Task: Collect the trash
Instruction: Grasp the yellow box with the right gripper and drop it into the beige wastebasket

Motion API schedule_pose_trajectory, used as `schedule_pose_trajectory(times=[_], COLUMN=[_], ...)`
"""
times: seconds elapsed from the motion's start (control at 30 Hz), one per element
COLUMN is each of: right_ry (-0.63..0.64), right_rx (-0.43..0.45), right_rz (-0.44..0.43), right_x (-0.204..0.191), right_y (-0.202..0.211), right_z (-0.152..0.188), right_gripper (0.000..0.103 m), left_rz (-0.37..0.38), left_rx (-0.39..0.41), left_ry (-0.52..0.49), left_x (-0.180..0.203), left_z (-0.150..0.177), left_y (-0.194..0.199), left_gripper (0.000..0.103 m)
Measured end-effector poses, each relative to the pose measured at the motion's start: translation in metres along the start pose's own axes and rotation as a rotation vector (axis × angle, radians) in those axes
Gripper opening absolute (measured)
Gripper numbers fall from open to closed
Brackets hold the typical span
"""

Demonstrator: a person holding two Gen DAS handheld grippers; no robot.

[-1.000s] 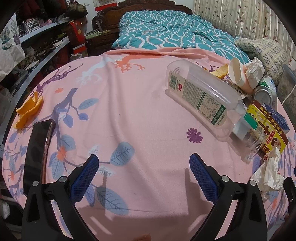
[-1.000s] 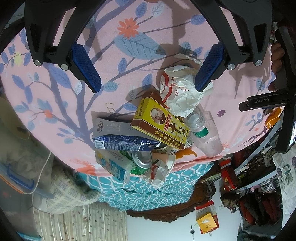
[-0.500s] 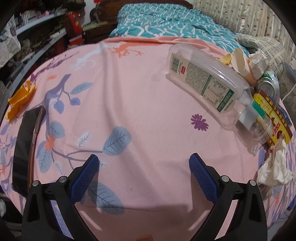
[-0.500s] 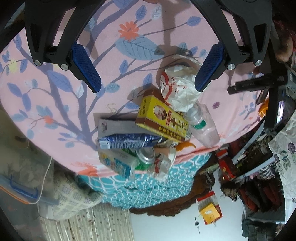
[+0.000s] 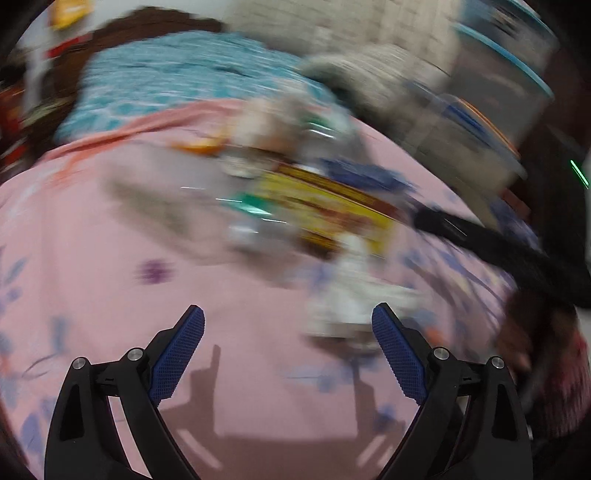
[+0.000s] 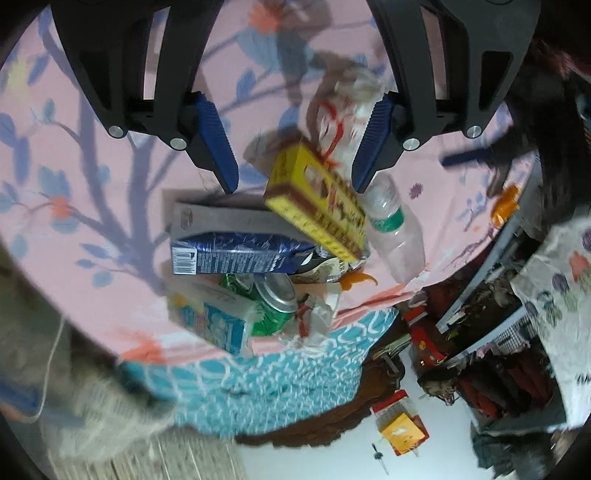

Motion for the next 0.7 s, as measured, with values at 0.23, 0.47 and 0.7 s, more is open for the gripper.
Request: schedule_pose_trajectory(times=[0.23,0.47,0.7], right_ry=[-0.106,-0.087,-0.201], right_rx=[-0.177,-0.07,0.198], right_rz=[-0.204,-0.332,-0.309], right_x=[0.003,-0.004,0.062], right_y=[-0.056,-0.008,0.072], right_z=[0.007,0.003,-0.01], right_gripper=[0.037,0.025,0.025], left_rz=[0.086,0.115,0.152], left_rx=[-0.09,-0.023,0.061], left_ry=[-0.074,-0.097,-0.21], left_x=[0.038,0.045,0.096], left_z=[-0.003,-0.02,-0.077], left_y=[-0.043,-0.009,0.011], left_gripper=[0.054,0.038,0.038])
Point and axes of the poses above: each gripper's, at about its wrist camera, not at the fingertips, and y roughly against the way its jaws point, x to its right, z to its underside, the point moved 10 cm from there along -y, roughly the way its jaws point, and after that the axes turned 1 degree about x, right-handed, at the moved point
